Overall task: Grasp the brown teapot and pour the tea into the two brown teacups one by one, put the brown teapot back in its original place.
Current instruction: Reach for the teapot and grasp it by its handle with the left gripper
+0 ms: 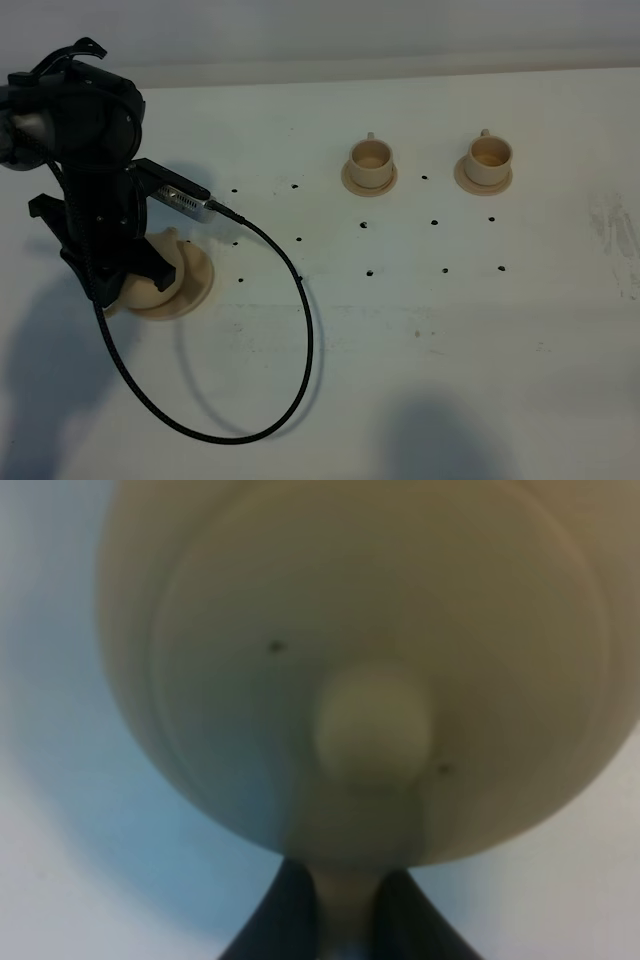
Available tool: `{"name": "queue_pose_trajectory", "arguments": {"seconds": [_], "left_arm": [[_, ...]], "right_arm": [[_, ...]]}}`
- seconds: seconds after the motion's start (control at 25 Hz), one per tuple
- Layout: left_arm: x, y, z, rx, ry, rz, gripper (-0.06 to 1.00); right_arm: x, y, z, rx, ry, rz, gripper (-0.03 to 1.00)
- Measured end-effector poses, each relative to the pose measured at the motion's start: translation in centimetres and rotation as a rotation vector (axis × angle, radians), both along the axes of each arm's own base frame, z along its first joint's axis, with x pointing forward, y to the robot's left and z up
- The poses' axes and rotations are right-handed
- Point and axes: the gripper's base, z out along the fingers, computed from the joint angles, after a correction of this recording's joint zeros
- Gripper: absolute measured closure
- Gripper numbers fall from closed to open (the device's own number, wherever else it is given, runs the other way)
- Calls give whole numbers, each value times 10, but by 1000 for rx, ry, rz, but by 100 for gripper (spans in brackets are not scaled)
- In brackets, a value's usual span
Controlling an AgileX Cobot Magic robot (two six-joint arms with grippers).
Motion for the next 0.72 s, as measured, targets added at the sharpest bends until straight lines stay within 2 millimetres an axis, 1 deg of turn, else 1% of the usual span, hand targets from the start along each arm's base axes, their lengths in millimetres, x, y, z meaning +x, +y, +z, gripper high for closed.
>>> {"name": "queue_pose_trajectory", "arguments": {"seconds": [0.4,0.56,0.72], "left_arm": [[-1,-3,0,-9,3,-11,86],[-2,-3,7,-20,-10,-23,86],[-4,-3,20,-32,-41,-37,86]], "right_arm": [[0,0,0,0,0,0,53],[0,0,0,0,0,0,53],[0,0,0,0,0,0,53]]}}
